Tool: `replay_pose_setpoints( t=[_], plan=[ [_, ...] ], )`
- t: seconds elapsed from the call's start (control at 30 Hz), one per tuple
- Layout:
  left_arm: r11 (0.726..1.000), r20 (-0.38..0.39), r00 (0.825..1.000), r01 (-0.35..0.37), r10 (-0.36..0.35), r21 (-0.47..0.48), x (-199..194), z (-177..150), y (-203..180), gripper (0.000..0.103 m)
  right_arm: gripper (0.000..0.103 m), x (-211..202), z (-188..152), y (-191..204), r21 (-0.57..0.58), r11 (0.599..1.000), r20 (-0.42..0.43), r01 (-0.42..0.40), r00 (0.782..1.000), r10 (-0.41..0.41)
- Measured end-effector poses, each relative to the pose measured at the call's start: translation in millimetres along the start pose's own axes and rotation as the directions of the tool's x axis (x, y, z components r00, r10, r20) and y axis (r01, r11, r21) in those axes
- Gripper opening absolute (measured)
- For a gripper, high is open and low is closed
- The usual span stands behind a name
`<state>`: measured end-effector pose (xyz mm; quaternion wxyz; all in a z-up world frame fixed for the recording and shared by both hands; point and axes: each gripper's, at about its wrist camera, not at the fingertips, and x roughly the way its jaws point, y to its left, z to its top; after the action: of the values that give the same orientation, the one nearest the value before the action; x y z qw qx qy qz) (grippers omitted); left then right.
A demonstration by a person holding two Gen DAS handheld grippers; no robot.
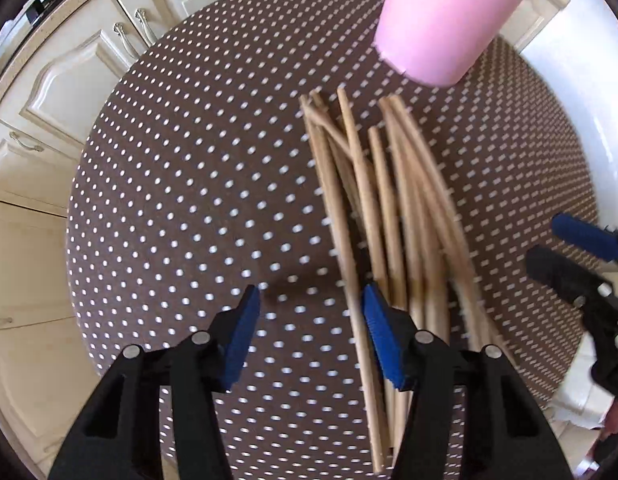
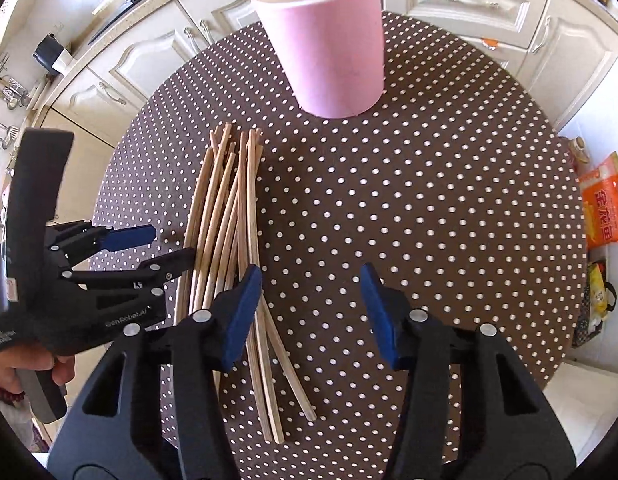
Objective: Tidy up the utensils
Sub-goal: 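Lower both tools toward the pile of wooden chopsticks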
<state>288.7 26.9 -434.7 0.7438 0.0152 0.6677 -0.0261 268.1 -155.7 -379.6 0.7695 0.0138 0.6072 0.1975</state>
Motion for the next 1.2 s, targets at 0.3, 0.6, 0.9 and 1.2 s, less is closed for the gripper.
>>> replay_pose_setpoints(
  t=[0.3,0.6,0.9,1.2],
  plan=[
    [0.997,0.005,0.997,0.072,-0.072,-0.009,0,-16,34,0.045,0.036,28,13,14,-0.023,0.999,-0.06,-0.038,0.998,0.036],
    [0.995,0.021,0.996,0.087,-0.086,-0.056,-9,-17,64,0.045,0.032,48,27,30,-0.046,0.998,-0.099,-0.05,0.994,0.046],
    [0.996,0.006,0.997,0.079,-0.079,-0.047,3,-16,65,0.045,0.02,61,41,39,-0.041,0.999,-0.131,-0.025,0.991,0.019],
    [1.0,-0.049,0.999,0.007,-0.007,-0.015,13,19,28,0.04,0.018,69,66,23,-0.042,0.999,-0.184,0.001,0.983,-0.009]
  ],
)
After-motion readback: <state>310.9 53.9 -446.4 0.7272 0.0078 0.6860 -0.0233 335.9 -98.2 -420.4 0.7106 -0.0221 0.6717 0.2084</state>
